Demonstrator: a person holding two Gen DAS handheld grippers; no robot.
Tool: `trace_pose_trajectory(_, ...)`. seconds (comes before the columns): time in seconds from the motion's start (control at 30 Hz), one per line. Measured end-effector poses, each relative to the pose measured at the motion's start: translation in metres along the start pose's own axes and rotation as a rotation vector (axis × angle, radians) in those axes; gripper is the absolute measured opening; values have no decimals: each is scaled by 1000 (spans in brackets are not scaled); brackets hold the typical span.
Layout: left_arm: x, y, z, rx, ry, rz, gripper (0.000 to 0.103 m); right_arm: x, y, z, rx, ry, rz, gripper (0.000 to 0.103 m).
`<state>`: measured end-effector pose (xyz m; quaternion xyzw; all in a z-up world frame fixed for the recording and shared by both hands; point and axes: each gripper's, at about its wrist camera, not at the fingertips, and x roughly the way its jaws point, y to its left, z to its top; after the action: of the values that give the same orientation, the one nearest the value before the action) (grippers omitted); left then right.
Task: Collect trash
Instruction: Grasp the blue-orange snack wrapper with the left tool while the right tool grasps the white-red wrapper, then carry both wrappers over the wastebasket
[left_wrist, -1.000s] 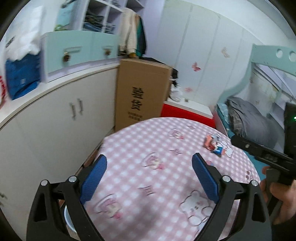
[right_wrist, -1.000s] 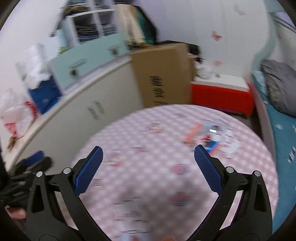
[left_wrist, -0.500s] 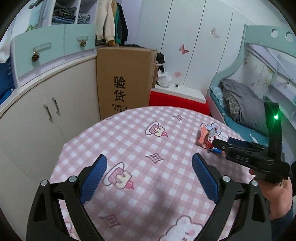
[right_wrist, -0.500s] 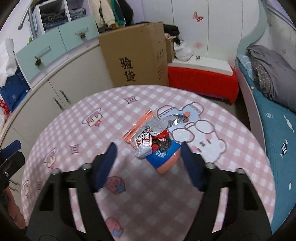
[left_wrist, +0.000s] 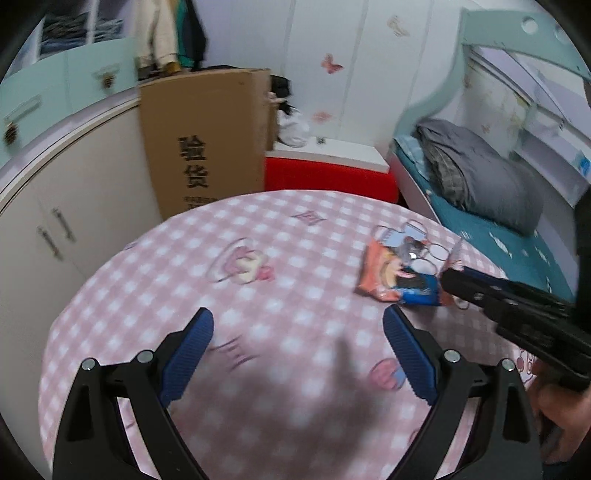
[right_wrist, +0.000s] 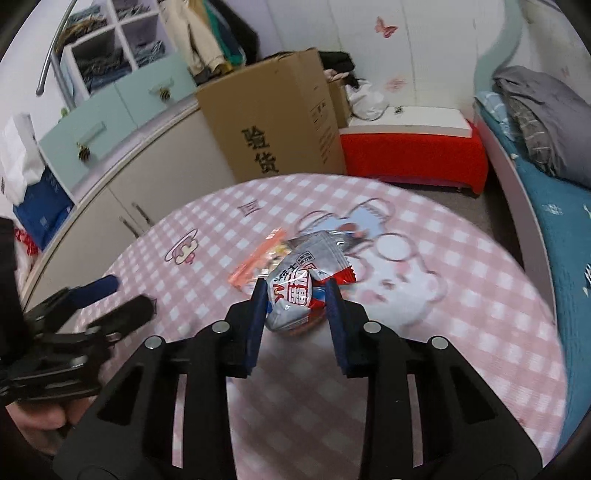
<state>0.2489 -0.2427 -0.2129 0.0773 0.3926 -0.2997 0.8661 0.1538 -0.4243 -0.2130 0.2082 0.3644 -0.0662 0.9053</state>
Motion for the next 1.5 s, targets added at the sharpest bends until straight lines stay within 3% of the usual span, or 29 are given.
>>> trace_pose_trajectory(0.3,64,-58,18,145,93,-74,90,-34,-36,-3,68,-42,-16,32)
trace_pose_trajectory(0.37,69,-65,19,163,100,-90,72,-39,-41,-5,79,-51,-20,32)
trace_pose_trajectory(0.43,70,-72,18,195,92,-95,29,-44,-46,-6,92,-58,-20,32)
trace_pose_trajectory(0.47,70,-74,17,196,95,-106,20,-45,-47,-7,96,-60,-22,31)
trace_pose_trajectory(0.5,70,-74,17,187,103,-125,4,-46,-47,-8,98,-60,-23,31)
trace_pose_trajectory(0.57,68,-69,15,145,109,-181,3,-48,-46,-10,99,-57,-21,31)
trace_pose_trajectory(0.97,-18,-27,-5,45,-31,-163,3,-74,0,-16,30,-75,12,32)
trace_pose_trajectory(1.27,-118,36,-26,-50,-173,-87,3,-92,78,-16,-89,-88,76,32)
trace_pose_trajectory(1.5,-193,111,-64,-173,-266,9,3,-89,160,-25,-207,-67,148,32)
